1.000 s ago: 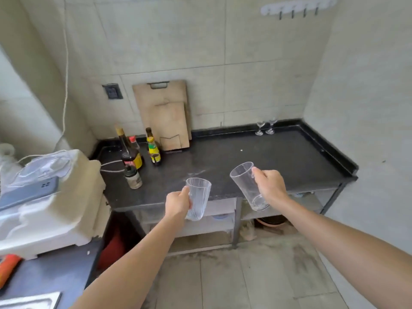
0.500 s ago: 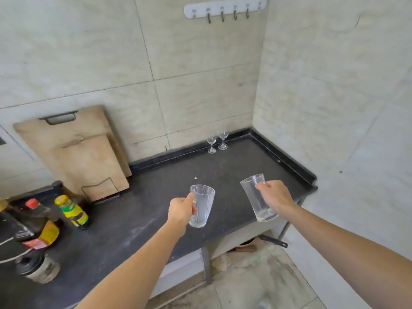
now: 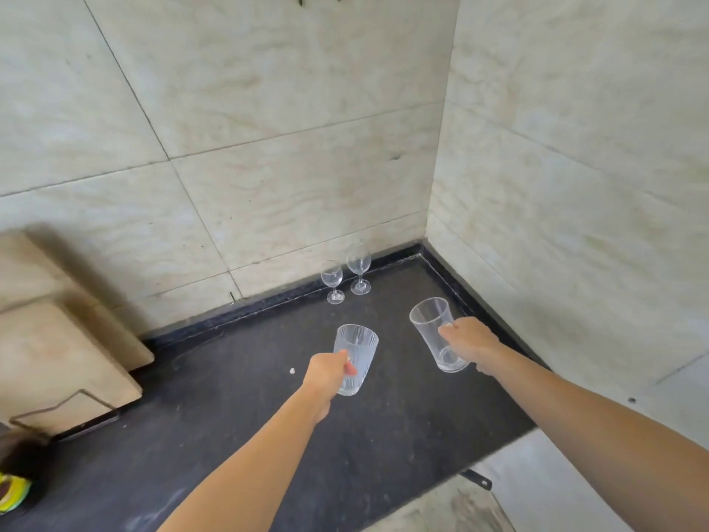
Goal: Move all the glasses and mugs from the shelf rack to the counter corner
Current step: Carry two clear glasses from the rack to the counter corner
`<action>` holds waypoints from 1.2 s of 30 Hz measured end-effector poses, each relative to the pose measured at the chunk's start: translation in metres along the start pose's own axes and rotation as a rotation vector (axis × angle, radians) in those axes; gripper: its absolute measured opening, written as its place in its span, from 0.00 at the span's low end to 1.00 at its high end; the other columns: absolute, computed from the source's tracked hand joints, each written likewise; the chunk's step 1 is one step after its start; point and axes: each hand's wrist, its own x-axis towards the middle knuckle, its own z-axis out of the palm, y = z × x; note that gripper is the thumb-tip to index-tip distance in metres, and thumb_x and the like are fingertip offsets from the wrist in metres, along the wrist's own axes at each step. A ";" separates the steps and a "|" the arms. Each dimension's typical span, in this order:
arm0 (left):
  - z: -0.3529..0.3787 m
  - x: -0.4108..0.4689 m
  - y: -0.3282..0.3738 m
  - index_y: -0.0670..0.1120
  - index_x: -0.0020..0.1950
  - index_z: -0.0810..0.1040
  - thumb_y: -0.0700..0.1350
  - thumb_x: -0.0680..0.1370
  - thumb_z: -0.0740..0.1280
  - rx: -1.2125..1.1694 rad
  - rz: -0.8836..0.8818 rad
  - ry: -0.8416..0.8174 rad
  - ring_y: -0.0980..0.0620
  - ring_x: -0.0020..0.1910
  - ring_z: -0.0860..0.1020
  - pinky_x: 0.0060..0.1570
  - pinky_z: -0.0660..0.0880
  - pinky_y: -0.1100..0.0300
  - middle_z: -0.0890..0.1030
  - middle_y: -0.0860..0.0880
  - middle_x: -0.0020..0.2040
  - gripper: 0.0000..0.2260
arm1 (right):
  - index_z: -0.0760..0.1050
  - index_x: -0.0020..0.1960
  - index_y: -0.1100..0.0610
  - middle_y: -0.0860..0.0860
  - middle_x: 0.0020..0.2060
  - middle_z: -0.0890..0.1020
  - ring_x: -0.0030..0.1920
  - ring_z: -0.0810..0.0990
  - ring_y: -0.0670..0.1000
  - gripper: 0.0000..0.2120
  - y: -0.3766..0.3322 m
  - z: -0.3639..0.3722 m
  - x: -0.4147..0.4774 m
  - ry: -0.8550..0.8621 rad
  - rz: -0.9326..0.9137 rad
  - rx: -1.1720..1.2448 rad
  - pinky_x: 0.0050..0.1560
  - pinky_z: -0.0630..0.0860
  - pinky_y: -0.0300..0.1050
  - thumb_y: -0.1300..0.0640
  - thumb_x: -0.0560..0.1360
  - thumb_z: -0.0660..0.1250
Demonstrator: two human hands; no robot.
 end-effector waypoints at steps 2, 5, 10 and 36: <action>0.011 0.024 0.018 0.41 0.36 0.80 0.44 0.76 0.61 0.029 -0.012 -0.021 0.51 0.36 0.70 0.38 0.65 0.62 0.76 0.47 0.41 0.13 | 0.74 0.54 0.61 0.57 0.47 0.79 0.48 0.81 0.61 0.17 -0.007 -0.007 0.028 -0.015 0.047 0.030 0.42 0.79 0.51 0.49 0.80 0.56; 0.027 0.062 0.037 0.41 0.37 0.81 0.44 0.75 0.61 0.033 -0.007 -0.059 0.51 0.35 0.69 0.40 0.67 0.59 0.75 0.47 0.40 0.12 | 0.75 0.53 0.61 0.58 0.45 0.79 0.48 0.81 0.62 0.15 -0.014 -0.009 0.069 -0.012 0.091 0.160 0.44 0.79 0.52 0.51 0.79 0.57; 0.055 0.138 0.070 0.45 0.30 0.77 0.45 0.75 0.62 0.041 0.000 -0.091 0.50 0.36 0.69 0.40 0.68 0.57 0.75 0.47 0.38 0.13 | 0.74 0.48 0.63 0.58 0.43 0.77 0.43 0.77 0.57 0.15 -0.028 0.000 0.138 0.018 0.093 0.350 0.46 0.78 0.54 0.52 0.79 0.58; 0.150 0.317 0.115 0.46 0.35 0.80 0.42 0.76 0.64 -0.236 0.071 -0.044 0.47 0.51 0.77 0.63 0.71 0.48 0.80 0.47 0.43 0.11 | 0.71 0.47 0.63 0.63 0.47 0.77 0.46 0.76 0.60 0.16 -0.043 0.038 0.330 0.076 -0.150 0.528 0.58 0.73 0.65 0.49 0.80 0.59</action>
